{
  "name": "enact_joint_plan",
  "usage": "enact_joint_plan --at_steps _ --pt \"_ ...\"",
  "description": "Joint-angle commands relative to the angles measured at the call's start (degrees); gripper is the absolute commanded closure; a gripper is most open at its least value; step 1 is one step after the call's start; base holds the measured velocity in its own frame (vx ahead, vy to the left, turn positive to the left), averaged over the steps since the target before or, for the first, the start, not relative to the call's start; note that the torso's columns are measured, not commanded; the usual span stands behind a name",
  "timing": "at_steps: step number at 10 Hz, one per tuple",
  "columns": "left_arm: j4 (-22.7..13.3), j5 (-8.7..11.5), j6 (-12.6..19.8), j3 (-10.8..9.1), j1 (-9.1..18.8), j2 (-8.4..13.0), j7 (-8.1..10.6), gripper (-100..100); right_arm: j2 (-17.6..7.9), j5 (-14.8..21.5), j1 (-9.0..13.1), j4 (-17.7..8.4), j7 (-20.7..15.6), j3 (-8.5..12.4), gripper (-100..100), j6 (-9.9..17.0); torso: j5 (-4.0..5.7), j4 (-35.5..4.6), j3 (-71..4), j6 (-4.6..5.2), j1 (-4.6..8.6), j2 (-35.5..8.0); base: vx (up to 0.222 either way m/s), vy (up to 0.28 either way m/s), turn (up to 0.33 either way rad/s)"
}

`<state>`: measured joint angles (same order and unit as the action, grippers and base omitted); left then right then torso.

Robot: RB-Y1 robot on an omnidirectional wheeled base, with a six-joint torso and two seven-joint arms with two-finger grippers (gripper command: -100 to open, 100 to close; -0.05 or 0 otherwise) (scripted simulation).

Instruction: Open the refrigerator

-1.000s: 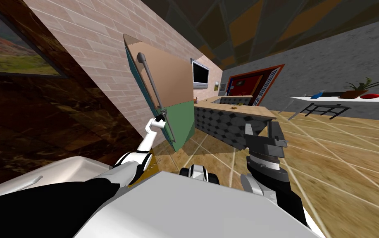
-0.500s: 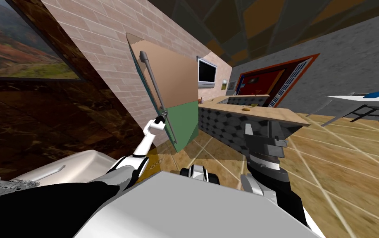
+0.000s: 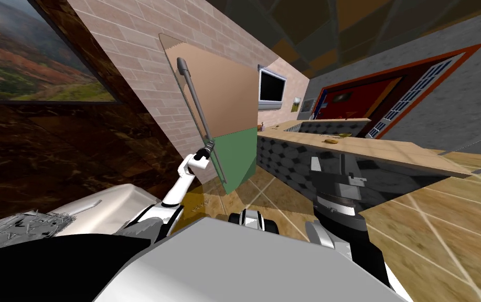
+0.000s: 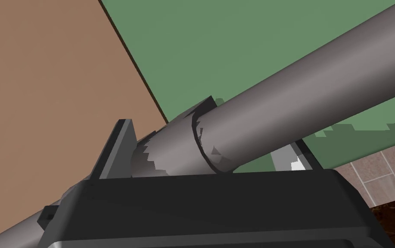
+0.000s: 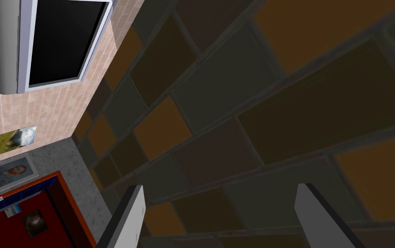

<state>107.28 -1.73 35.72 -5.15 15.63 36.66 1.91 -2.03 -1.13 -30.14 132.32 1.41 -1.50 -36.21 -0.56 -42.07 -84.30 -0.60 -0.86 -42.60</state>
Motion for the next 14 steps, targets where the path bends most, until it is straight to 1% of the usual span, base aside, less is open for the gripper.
enact_joint_plan --at_steps 1,2,3,4,5,6,7,8,9,10,11,12,13,14 --pt "4.8 1.3 0.8 0.98 -3.6 0.6 0.49 100 0.0 0.0 0.0 0.0 0.0 0.0 0 0.0 -0.02 0.0 0.0 -0.17 -0.02 0.0 0.103 -0.037 0.144" --pt "6.8 2.4 1.4 1.86 -5.0 1.3 0.88 100 0.0 0.0 0.0 0.0 0.0 0.0 0 0.0 0.00 0.0 0.0 -0.01 -0.05 0.0 0.121 -0.027 0.232" --pt "8.4 2.4 1.4 1.86 -5.9 1.3 0.88 100 0.0 0.0 0.0 0.0 0.0 0.0 0 0.0 -0.04 0.0 0.0 -0.12 -0.08 0.1 0.108 -0.031 0.127" --pt "8.7 2.4 1.4 1.86 -6.0 1.3 0.88 100 0.0 0.0 0.0 0.0 0.0 0.0 0 0.0 -0.06 0.1 0.0 0.00 -0.09 0.1 0.037 -0.015 0.004" --pt "11.4 3.6 1.9 2.73 -8.0 2.0 1.26 100 0.0 0.0 0.0 0.0 0.0 0.0 0 0.0 -0.04 0.1 0.0 0.16 -0.05 0.0 0.068 -0.027 0.194" --pt "12.7 3.6 1.9 2.73 -8.3 2.0 1.26 100 0.0 0.0 0.0 0.0 0.0 0.0 0 0.0 -0.05 0.1 0.0 -0.14 -0.05 0.1 0.086 -0.038 0.143" --pt "14.6 4.8 2.4 3.61 -9.7 2.7 1.64 100 0.0 0.0 0.0 0.0 0.0 0.0 0 0.0 -0.03 0.1 -0.1 -0.03 -0.07 0.1 0.121 -0.039 0.233" --pt "16.4 4.8 2.4 3.61 -10.7 2.7 1.64 100 0.0 0.0 0.0 0.0 0.0 0.0 0 0.0 -0.10 0.2 -0.1 -0.13 -0.14 0.3 0.114 -0.044 0.164" --pt "18.3 6.0 2.9 4.48 -12.1 3.4 2.03 100 0.0 0.0 0.0 0.0 0.0 0.0 0 0.0 -0.13 0.2 -0.1 -0.01 -0.21 0.3 0.118 -0.050 0.287" --pt "20.5 6.0 2.9 4.48 -13.0 3.4 2.03 100 0.0 0.0 0.0 0.0 0.0 0.0 0 0.0 -0.11 0.2 -0.1 -0.09 -0.20 0.3 0.100 -0.057 0.150" --pt "20.6 6.0 2.9 4.48 -13.0 3.4 2.03 100 0.0 0.0 0.0 0.0 0.0 0.0 0 0.0 -0.02 0.2 -0.2 0.13 -0.10 0.3 0.041 -0.020 -0.001" --pt "20.7 5.9 2.8 4.21 -11.7 3.5 2.02 100 0.0 0.0 0.0 0.0 0.0 0.0 0 0.0 -0.02 0.2 -0.1 0.25 -0.03 0.3 0.010 -0.010 -0.022" --pt "18.1 3.0 2.7 2.28 -8.8 2.2 2.26 100 0.0 0.0 0.0 0.0 0.0 0.0 0 0.0 0.10 0.0 -0.2 0.36 0.12 0.3 -0.127 -0.102 -0.225" --pt "16.9 2.2 2.7 2.28 -8.7 2.2 2.26 100 0.0 0.0 0.0 0.0 0.0 0.0 0 0.0 0.47 -0.2 -0.1 0.69 0.85 0.0 -0.149 -0.105 -0.166"
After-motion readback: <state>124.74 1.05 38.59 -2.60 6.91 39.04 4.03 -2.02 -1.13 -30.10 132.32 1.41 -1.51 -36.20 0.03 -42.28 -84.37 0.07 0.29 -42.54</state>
